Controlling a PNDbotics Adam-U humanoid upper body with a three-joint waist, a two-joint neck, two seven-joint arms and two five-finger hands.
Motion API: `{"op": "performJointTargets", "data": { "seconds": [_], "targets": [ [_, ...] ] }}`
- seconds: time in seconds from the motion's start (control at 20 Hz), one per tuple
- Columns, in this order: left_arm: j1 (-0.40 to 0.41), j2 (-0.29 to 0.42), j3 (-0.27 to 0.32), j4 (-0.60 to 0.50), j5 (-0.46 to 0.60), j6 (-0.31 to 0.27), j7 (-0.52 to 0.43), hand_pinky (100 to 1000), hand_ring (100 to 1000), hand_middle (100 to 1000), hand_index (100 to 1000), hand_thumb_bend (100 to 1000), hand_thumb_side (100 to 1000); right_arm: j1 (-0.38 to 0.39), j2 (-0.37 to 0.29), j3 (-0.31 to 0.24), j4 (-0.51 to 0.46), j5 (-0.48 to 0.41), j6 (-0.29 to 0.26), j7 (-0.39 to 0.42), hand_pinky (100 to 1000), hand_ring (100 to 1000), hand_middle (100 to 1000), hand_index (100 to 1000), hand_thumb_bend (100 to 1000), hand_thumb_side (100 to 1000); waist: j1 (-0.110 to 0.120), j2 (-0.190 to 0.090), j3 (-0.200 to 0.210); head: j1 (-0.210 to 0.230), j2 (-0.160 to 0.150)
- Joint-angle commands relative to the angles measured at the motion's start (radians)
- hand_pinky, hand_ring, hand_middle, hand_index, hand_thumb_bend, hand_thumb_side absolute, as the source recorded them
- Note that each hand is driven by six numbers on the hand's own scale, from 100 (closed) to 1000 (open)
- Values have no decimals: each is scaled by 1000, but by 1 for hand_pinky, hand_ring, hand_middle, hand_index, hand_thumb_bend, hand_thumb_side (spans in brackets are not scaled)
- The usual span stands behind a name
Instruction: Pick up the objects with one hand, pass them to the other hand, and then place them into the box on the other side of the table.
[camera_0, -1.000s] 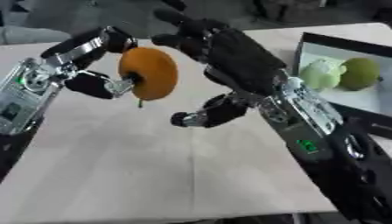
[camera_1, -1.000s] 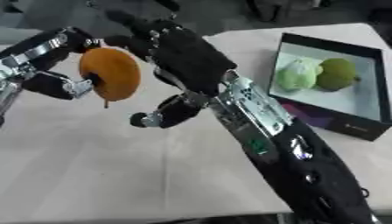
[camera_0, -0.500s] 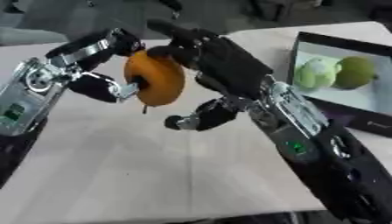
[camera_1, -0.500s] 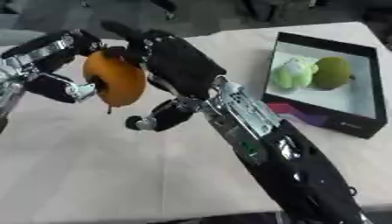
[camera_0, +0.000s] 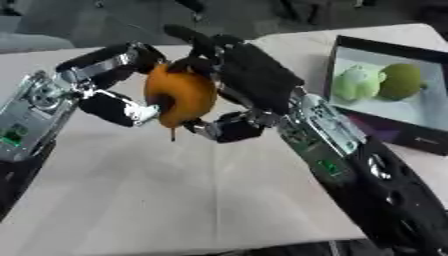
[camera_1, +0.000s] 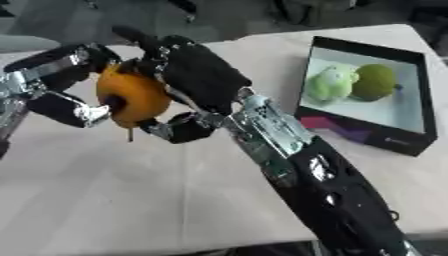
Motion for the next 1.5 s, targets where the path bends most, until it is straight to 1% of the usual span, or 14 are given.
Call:
{"op": "performJointTargets", "data": {
  "seconds": [0.05, 0.1, 0.2, 0.25, 0.3, 0.4, 0.45, 0.55, 0.65, 0.9, 1.15, 1.3, 1.4, 1.5],
  "targets": [
    [-19, 9, 5, -25, 9, -5, -12, 589, 462, 441, 580, 100, 227, -14, 4, -6, -2, -13, 14, -46, 755, 681, 1000, 462, 100, 177, -1, -24, 3, -4, -1],
    [-18, 11, 6, -23, 8, -7, -17, 600, 479, 458, 600, 100, 260, -13, 4, -5, 0, -20, 18, -58, 750, 675, 1000, 363, 100, 100, -2, -25, 3, -4, -1],
    [-15, 14, 11, -18, 2, -17, -35, 607, 489, 468, 614, 124, 298, -13, 4, -4, 8, -35, 22, -71, 751, 679, 1000, 306, 100, 100, -3, -25, 3, -4, -1],
    [-13, 16, 15, -14, 3, -25, -45, 624, 518, 498, 652, 304, 414, -13, 4, -3, 12, -42, 23, -71, 752, 682, 1000, 276, 100, 100, -3, -24, 3, -4, -1],
    [-11, 19, 19, -10, 4, -34, -58, 626, 522, 502, 657, 322, 427, -13, 3, -3, 16, -48, 24, -68, 752, 682, 1000, 272, 100, 100, -3, -24, 2, -4, -1],
    [-6, 26, 34, 1, 7, -53, -81, 645, 545, 528, 691, 556, 564, -12, 1, -4, 19, -58, 26, -64, 751, 679, 1000, 244, 103, 100, -4, -24, 2, -5, -1],
    [-4, 31, 46, 10, 14, -61, -88, 654, 558, 543, 708, 631, 605, -11, 0, -5, 20, -62, 28, -63, 750, 673, 1000, 236, 105, 100, -4, -24, 1, -6, -1],
    [1, 43, 76, 30, 29, -74, -93, 668, 575, 560, 728, 721, 653, -10, -5, -9, 18, -67, 31, -63, 749, 669, 1000, 232, 103, 100, -4, -25, 0, -9, -1],
    [4, 59, 113, 58, 38, -84, -91, 679, 588, 574, 744, 771, 693, -9, -12, -15, 13, -71, 37, -69, 746, 665, 1000, 232, 105, 100, -4, -25, -1, -13, -1],
    [5, 108, 216, 167, -14, -101, -11, 688, 605, 598, 766, 765, 746, 1, -51, -50, -17, -94, 71, -101, 740, 661, 1000, 231, 121, 100, -6, -28, -7, -25, -1],
    [37, 159, 357, 367, -158, -87, 210, 680, 606, 601, 762, 715, 747, 37, -165, -183, -25, -161, 197, -202, 713, 638, 1000, 226, 206, 100, -8, -30, -19, -95, -1],
    [87, 184, 417, 413, -162, -78, 326, 673, 597, 585, 748, 654, 722, 58, -237, -288, 70, -187, 304, -292, 702, 628, 1000, 228, 249, 100, -8, -29, -26, -134, -1],
    [142, 199, 453, 390, -144, -79, 380, 670, 594, 581, 745, 628, 707, 59, -278, -360, 193, -195, 380, -343, 697, 625, 1000, 242, 250, 100, -8, -28, -26, -155, -1],
    [199, 202, 488, 344, -128, -80, 416, 667, 589, 575, 741, 588, 695, 49, -302, -415, 330, -197, 432, -388, 688, 619, 1000, 265, 241, 100, -8, -28, -21, -172, -1]
  ]
}}
